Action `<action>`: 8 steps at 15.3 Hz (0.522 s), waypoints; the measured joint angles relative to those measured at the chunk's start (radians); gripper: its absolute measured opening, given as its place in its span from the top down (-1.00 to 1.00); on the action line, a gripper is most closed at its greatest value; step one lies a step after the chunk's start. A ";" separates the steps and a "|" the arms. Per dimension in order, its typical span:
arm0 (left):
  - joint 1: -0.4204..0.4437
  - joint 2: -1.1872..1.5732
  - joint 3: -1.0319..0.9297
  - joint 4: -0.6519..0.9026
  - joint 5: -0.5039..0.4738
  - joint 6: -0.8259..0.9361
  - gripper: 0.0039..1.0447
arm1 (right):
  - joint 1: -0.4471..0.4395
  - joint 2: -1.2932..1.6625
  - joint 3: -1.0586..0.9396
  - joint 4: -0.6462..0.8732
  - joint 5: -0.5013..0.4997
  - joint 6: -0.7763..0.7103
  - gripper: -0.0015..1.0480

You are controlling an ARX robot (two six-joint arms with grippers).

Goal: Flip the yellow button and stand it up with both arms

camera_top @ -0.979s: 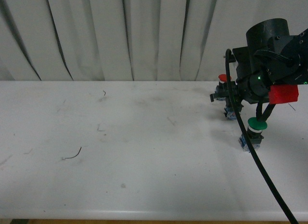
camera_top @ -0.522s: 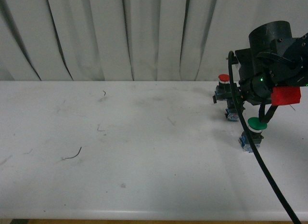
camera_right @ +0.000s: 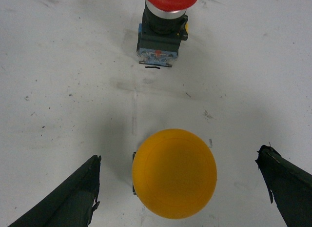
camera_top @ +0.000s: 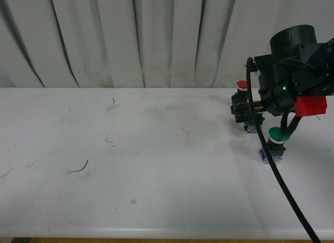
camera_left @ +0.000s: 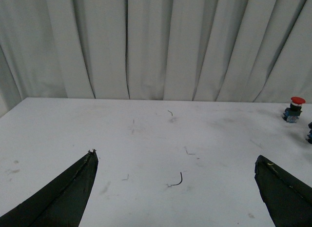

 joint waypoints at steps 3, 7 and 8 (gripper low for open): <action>0.000 0.000 0.000 0.000 0.000 0.000 -0.88 | 0.000 -0.050 -0.055 0.050 -0.042 0.010 -0.88; 0.000 0.000 0.000 0.000 0.000 0.000 -0.88 | -0.068 -0.423 -0.384 0.362 -0.186 0.070 -0.88; 0.000 0.000 0.000 0.000 0.000 0.000 -0.88 | -0.092 -0.596 -0.544 0.494 -0.233 0.089 -0.88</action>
